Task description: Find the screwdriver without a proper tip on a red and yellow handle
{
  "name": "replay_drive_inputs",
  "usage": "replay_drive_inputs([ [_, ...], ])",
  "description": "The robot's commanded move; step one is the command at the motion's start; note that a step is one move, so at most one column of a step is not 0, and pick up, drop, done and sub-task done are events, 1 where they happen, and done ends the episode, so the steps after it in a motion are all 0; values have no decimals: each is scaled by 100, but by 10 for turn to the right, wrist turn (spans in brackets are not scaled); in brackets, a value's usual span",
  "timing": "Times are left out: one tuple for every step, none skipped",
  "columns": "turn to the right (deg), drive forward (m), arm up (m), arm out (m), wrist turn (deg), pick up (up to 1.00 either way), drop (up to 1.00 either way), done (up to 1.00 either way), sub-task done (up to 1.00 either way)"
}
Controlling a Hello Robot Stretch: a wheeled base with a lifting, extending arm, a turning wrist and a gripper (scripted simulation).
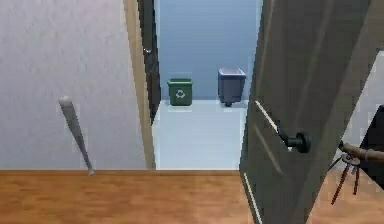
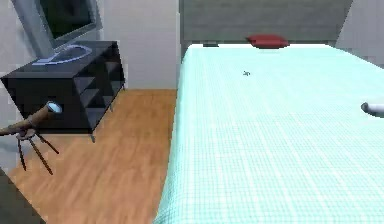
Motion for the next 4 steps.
replay_drive_inputs([
  [0,100,0,0,0,0,0,0,0],
  [0,75,0,0,0,0,0,0,0],
  [-450,0,0,0,0,0,0,0,0],
  [0,25,0,0,0,0,0,0,0],
])
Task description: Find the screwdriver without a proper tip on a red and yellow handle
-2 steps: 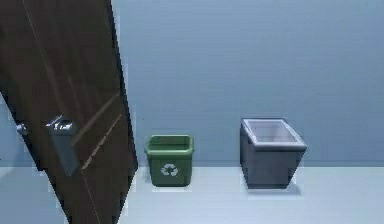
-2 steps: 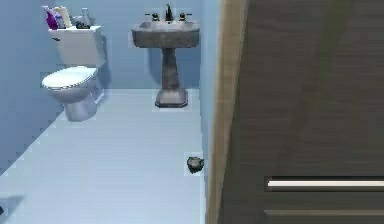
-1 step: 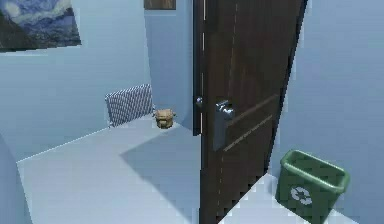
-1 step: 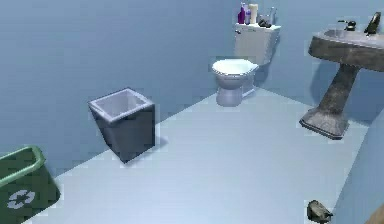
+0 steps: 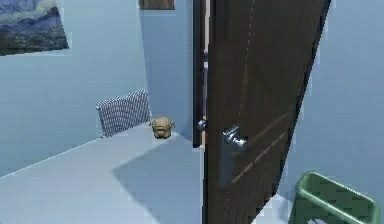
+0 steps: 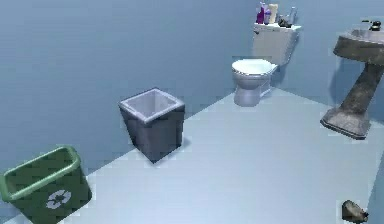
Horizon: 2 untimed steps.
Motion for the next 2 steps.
replay_drive_inputs([
  [-180,0,0,0,0,0,0,0,0],
  [0,75,0,0,0,0,0,0,0],
])
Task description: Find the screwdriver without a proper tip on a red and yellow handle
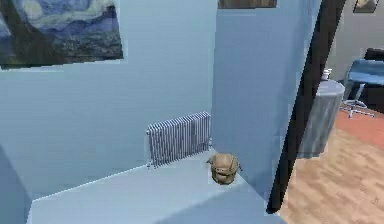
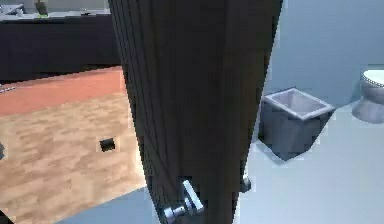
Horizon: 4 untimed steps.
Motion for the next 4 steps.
replay_drive_inputs([
  [-420,0,0,0,0,0,0,0,0],
  [0,5,0,0,0,0,0,0,0],
  [450,0,0,0,0,0,0,0,0],
  [330,0,0,0,0,0,0,0,0],
])
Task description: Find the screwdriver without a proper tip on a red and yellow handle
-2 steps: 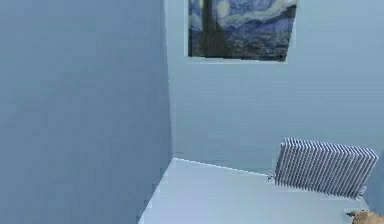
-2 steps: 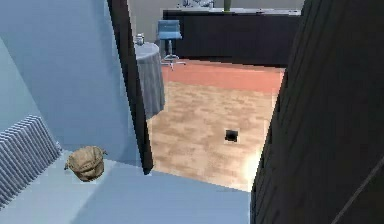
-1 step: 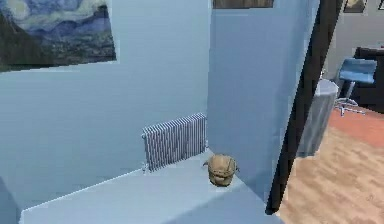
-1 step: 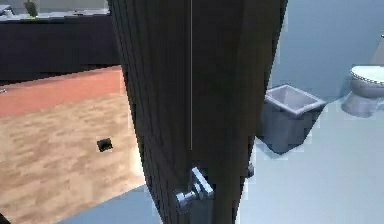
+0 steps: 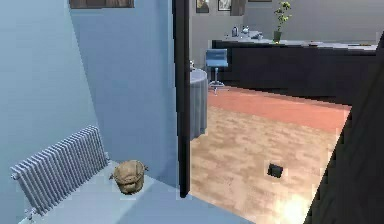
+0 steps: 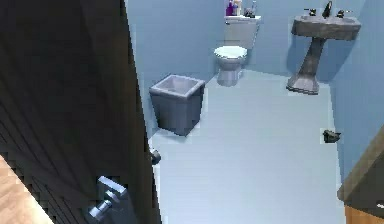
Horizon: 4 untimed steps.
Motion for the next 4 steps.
replay_drive_inputs([
  [0,30,0,0,0,0,0,0,0],
  [240,0,0,0,0,0,0,0,0],
  [0,100,0,0,0,0,0,0,0],
  [300,0,0,0,0,0,0,0,0],
])
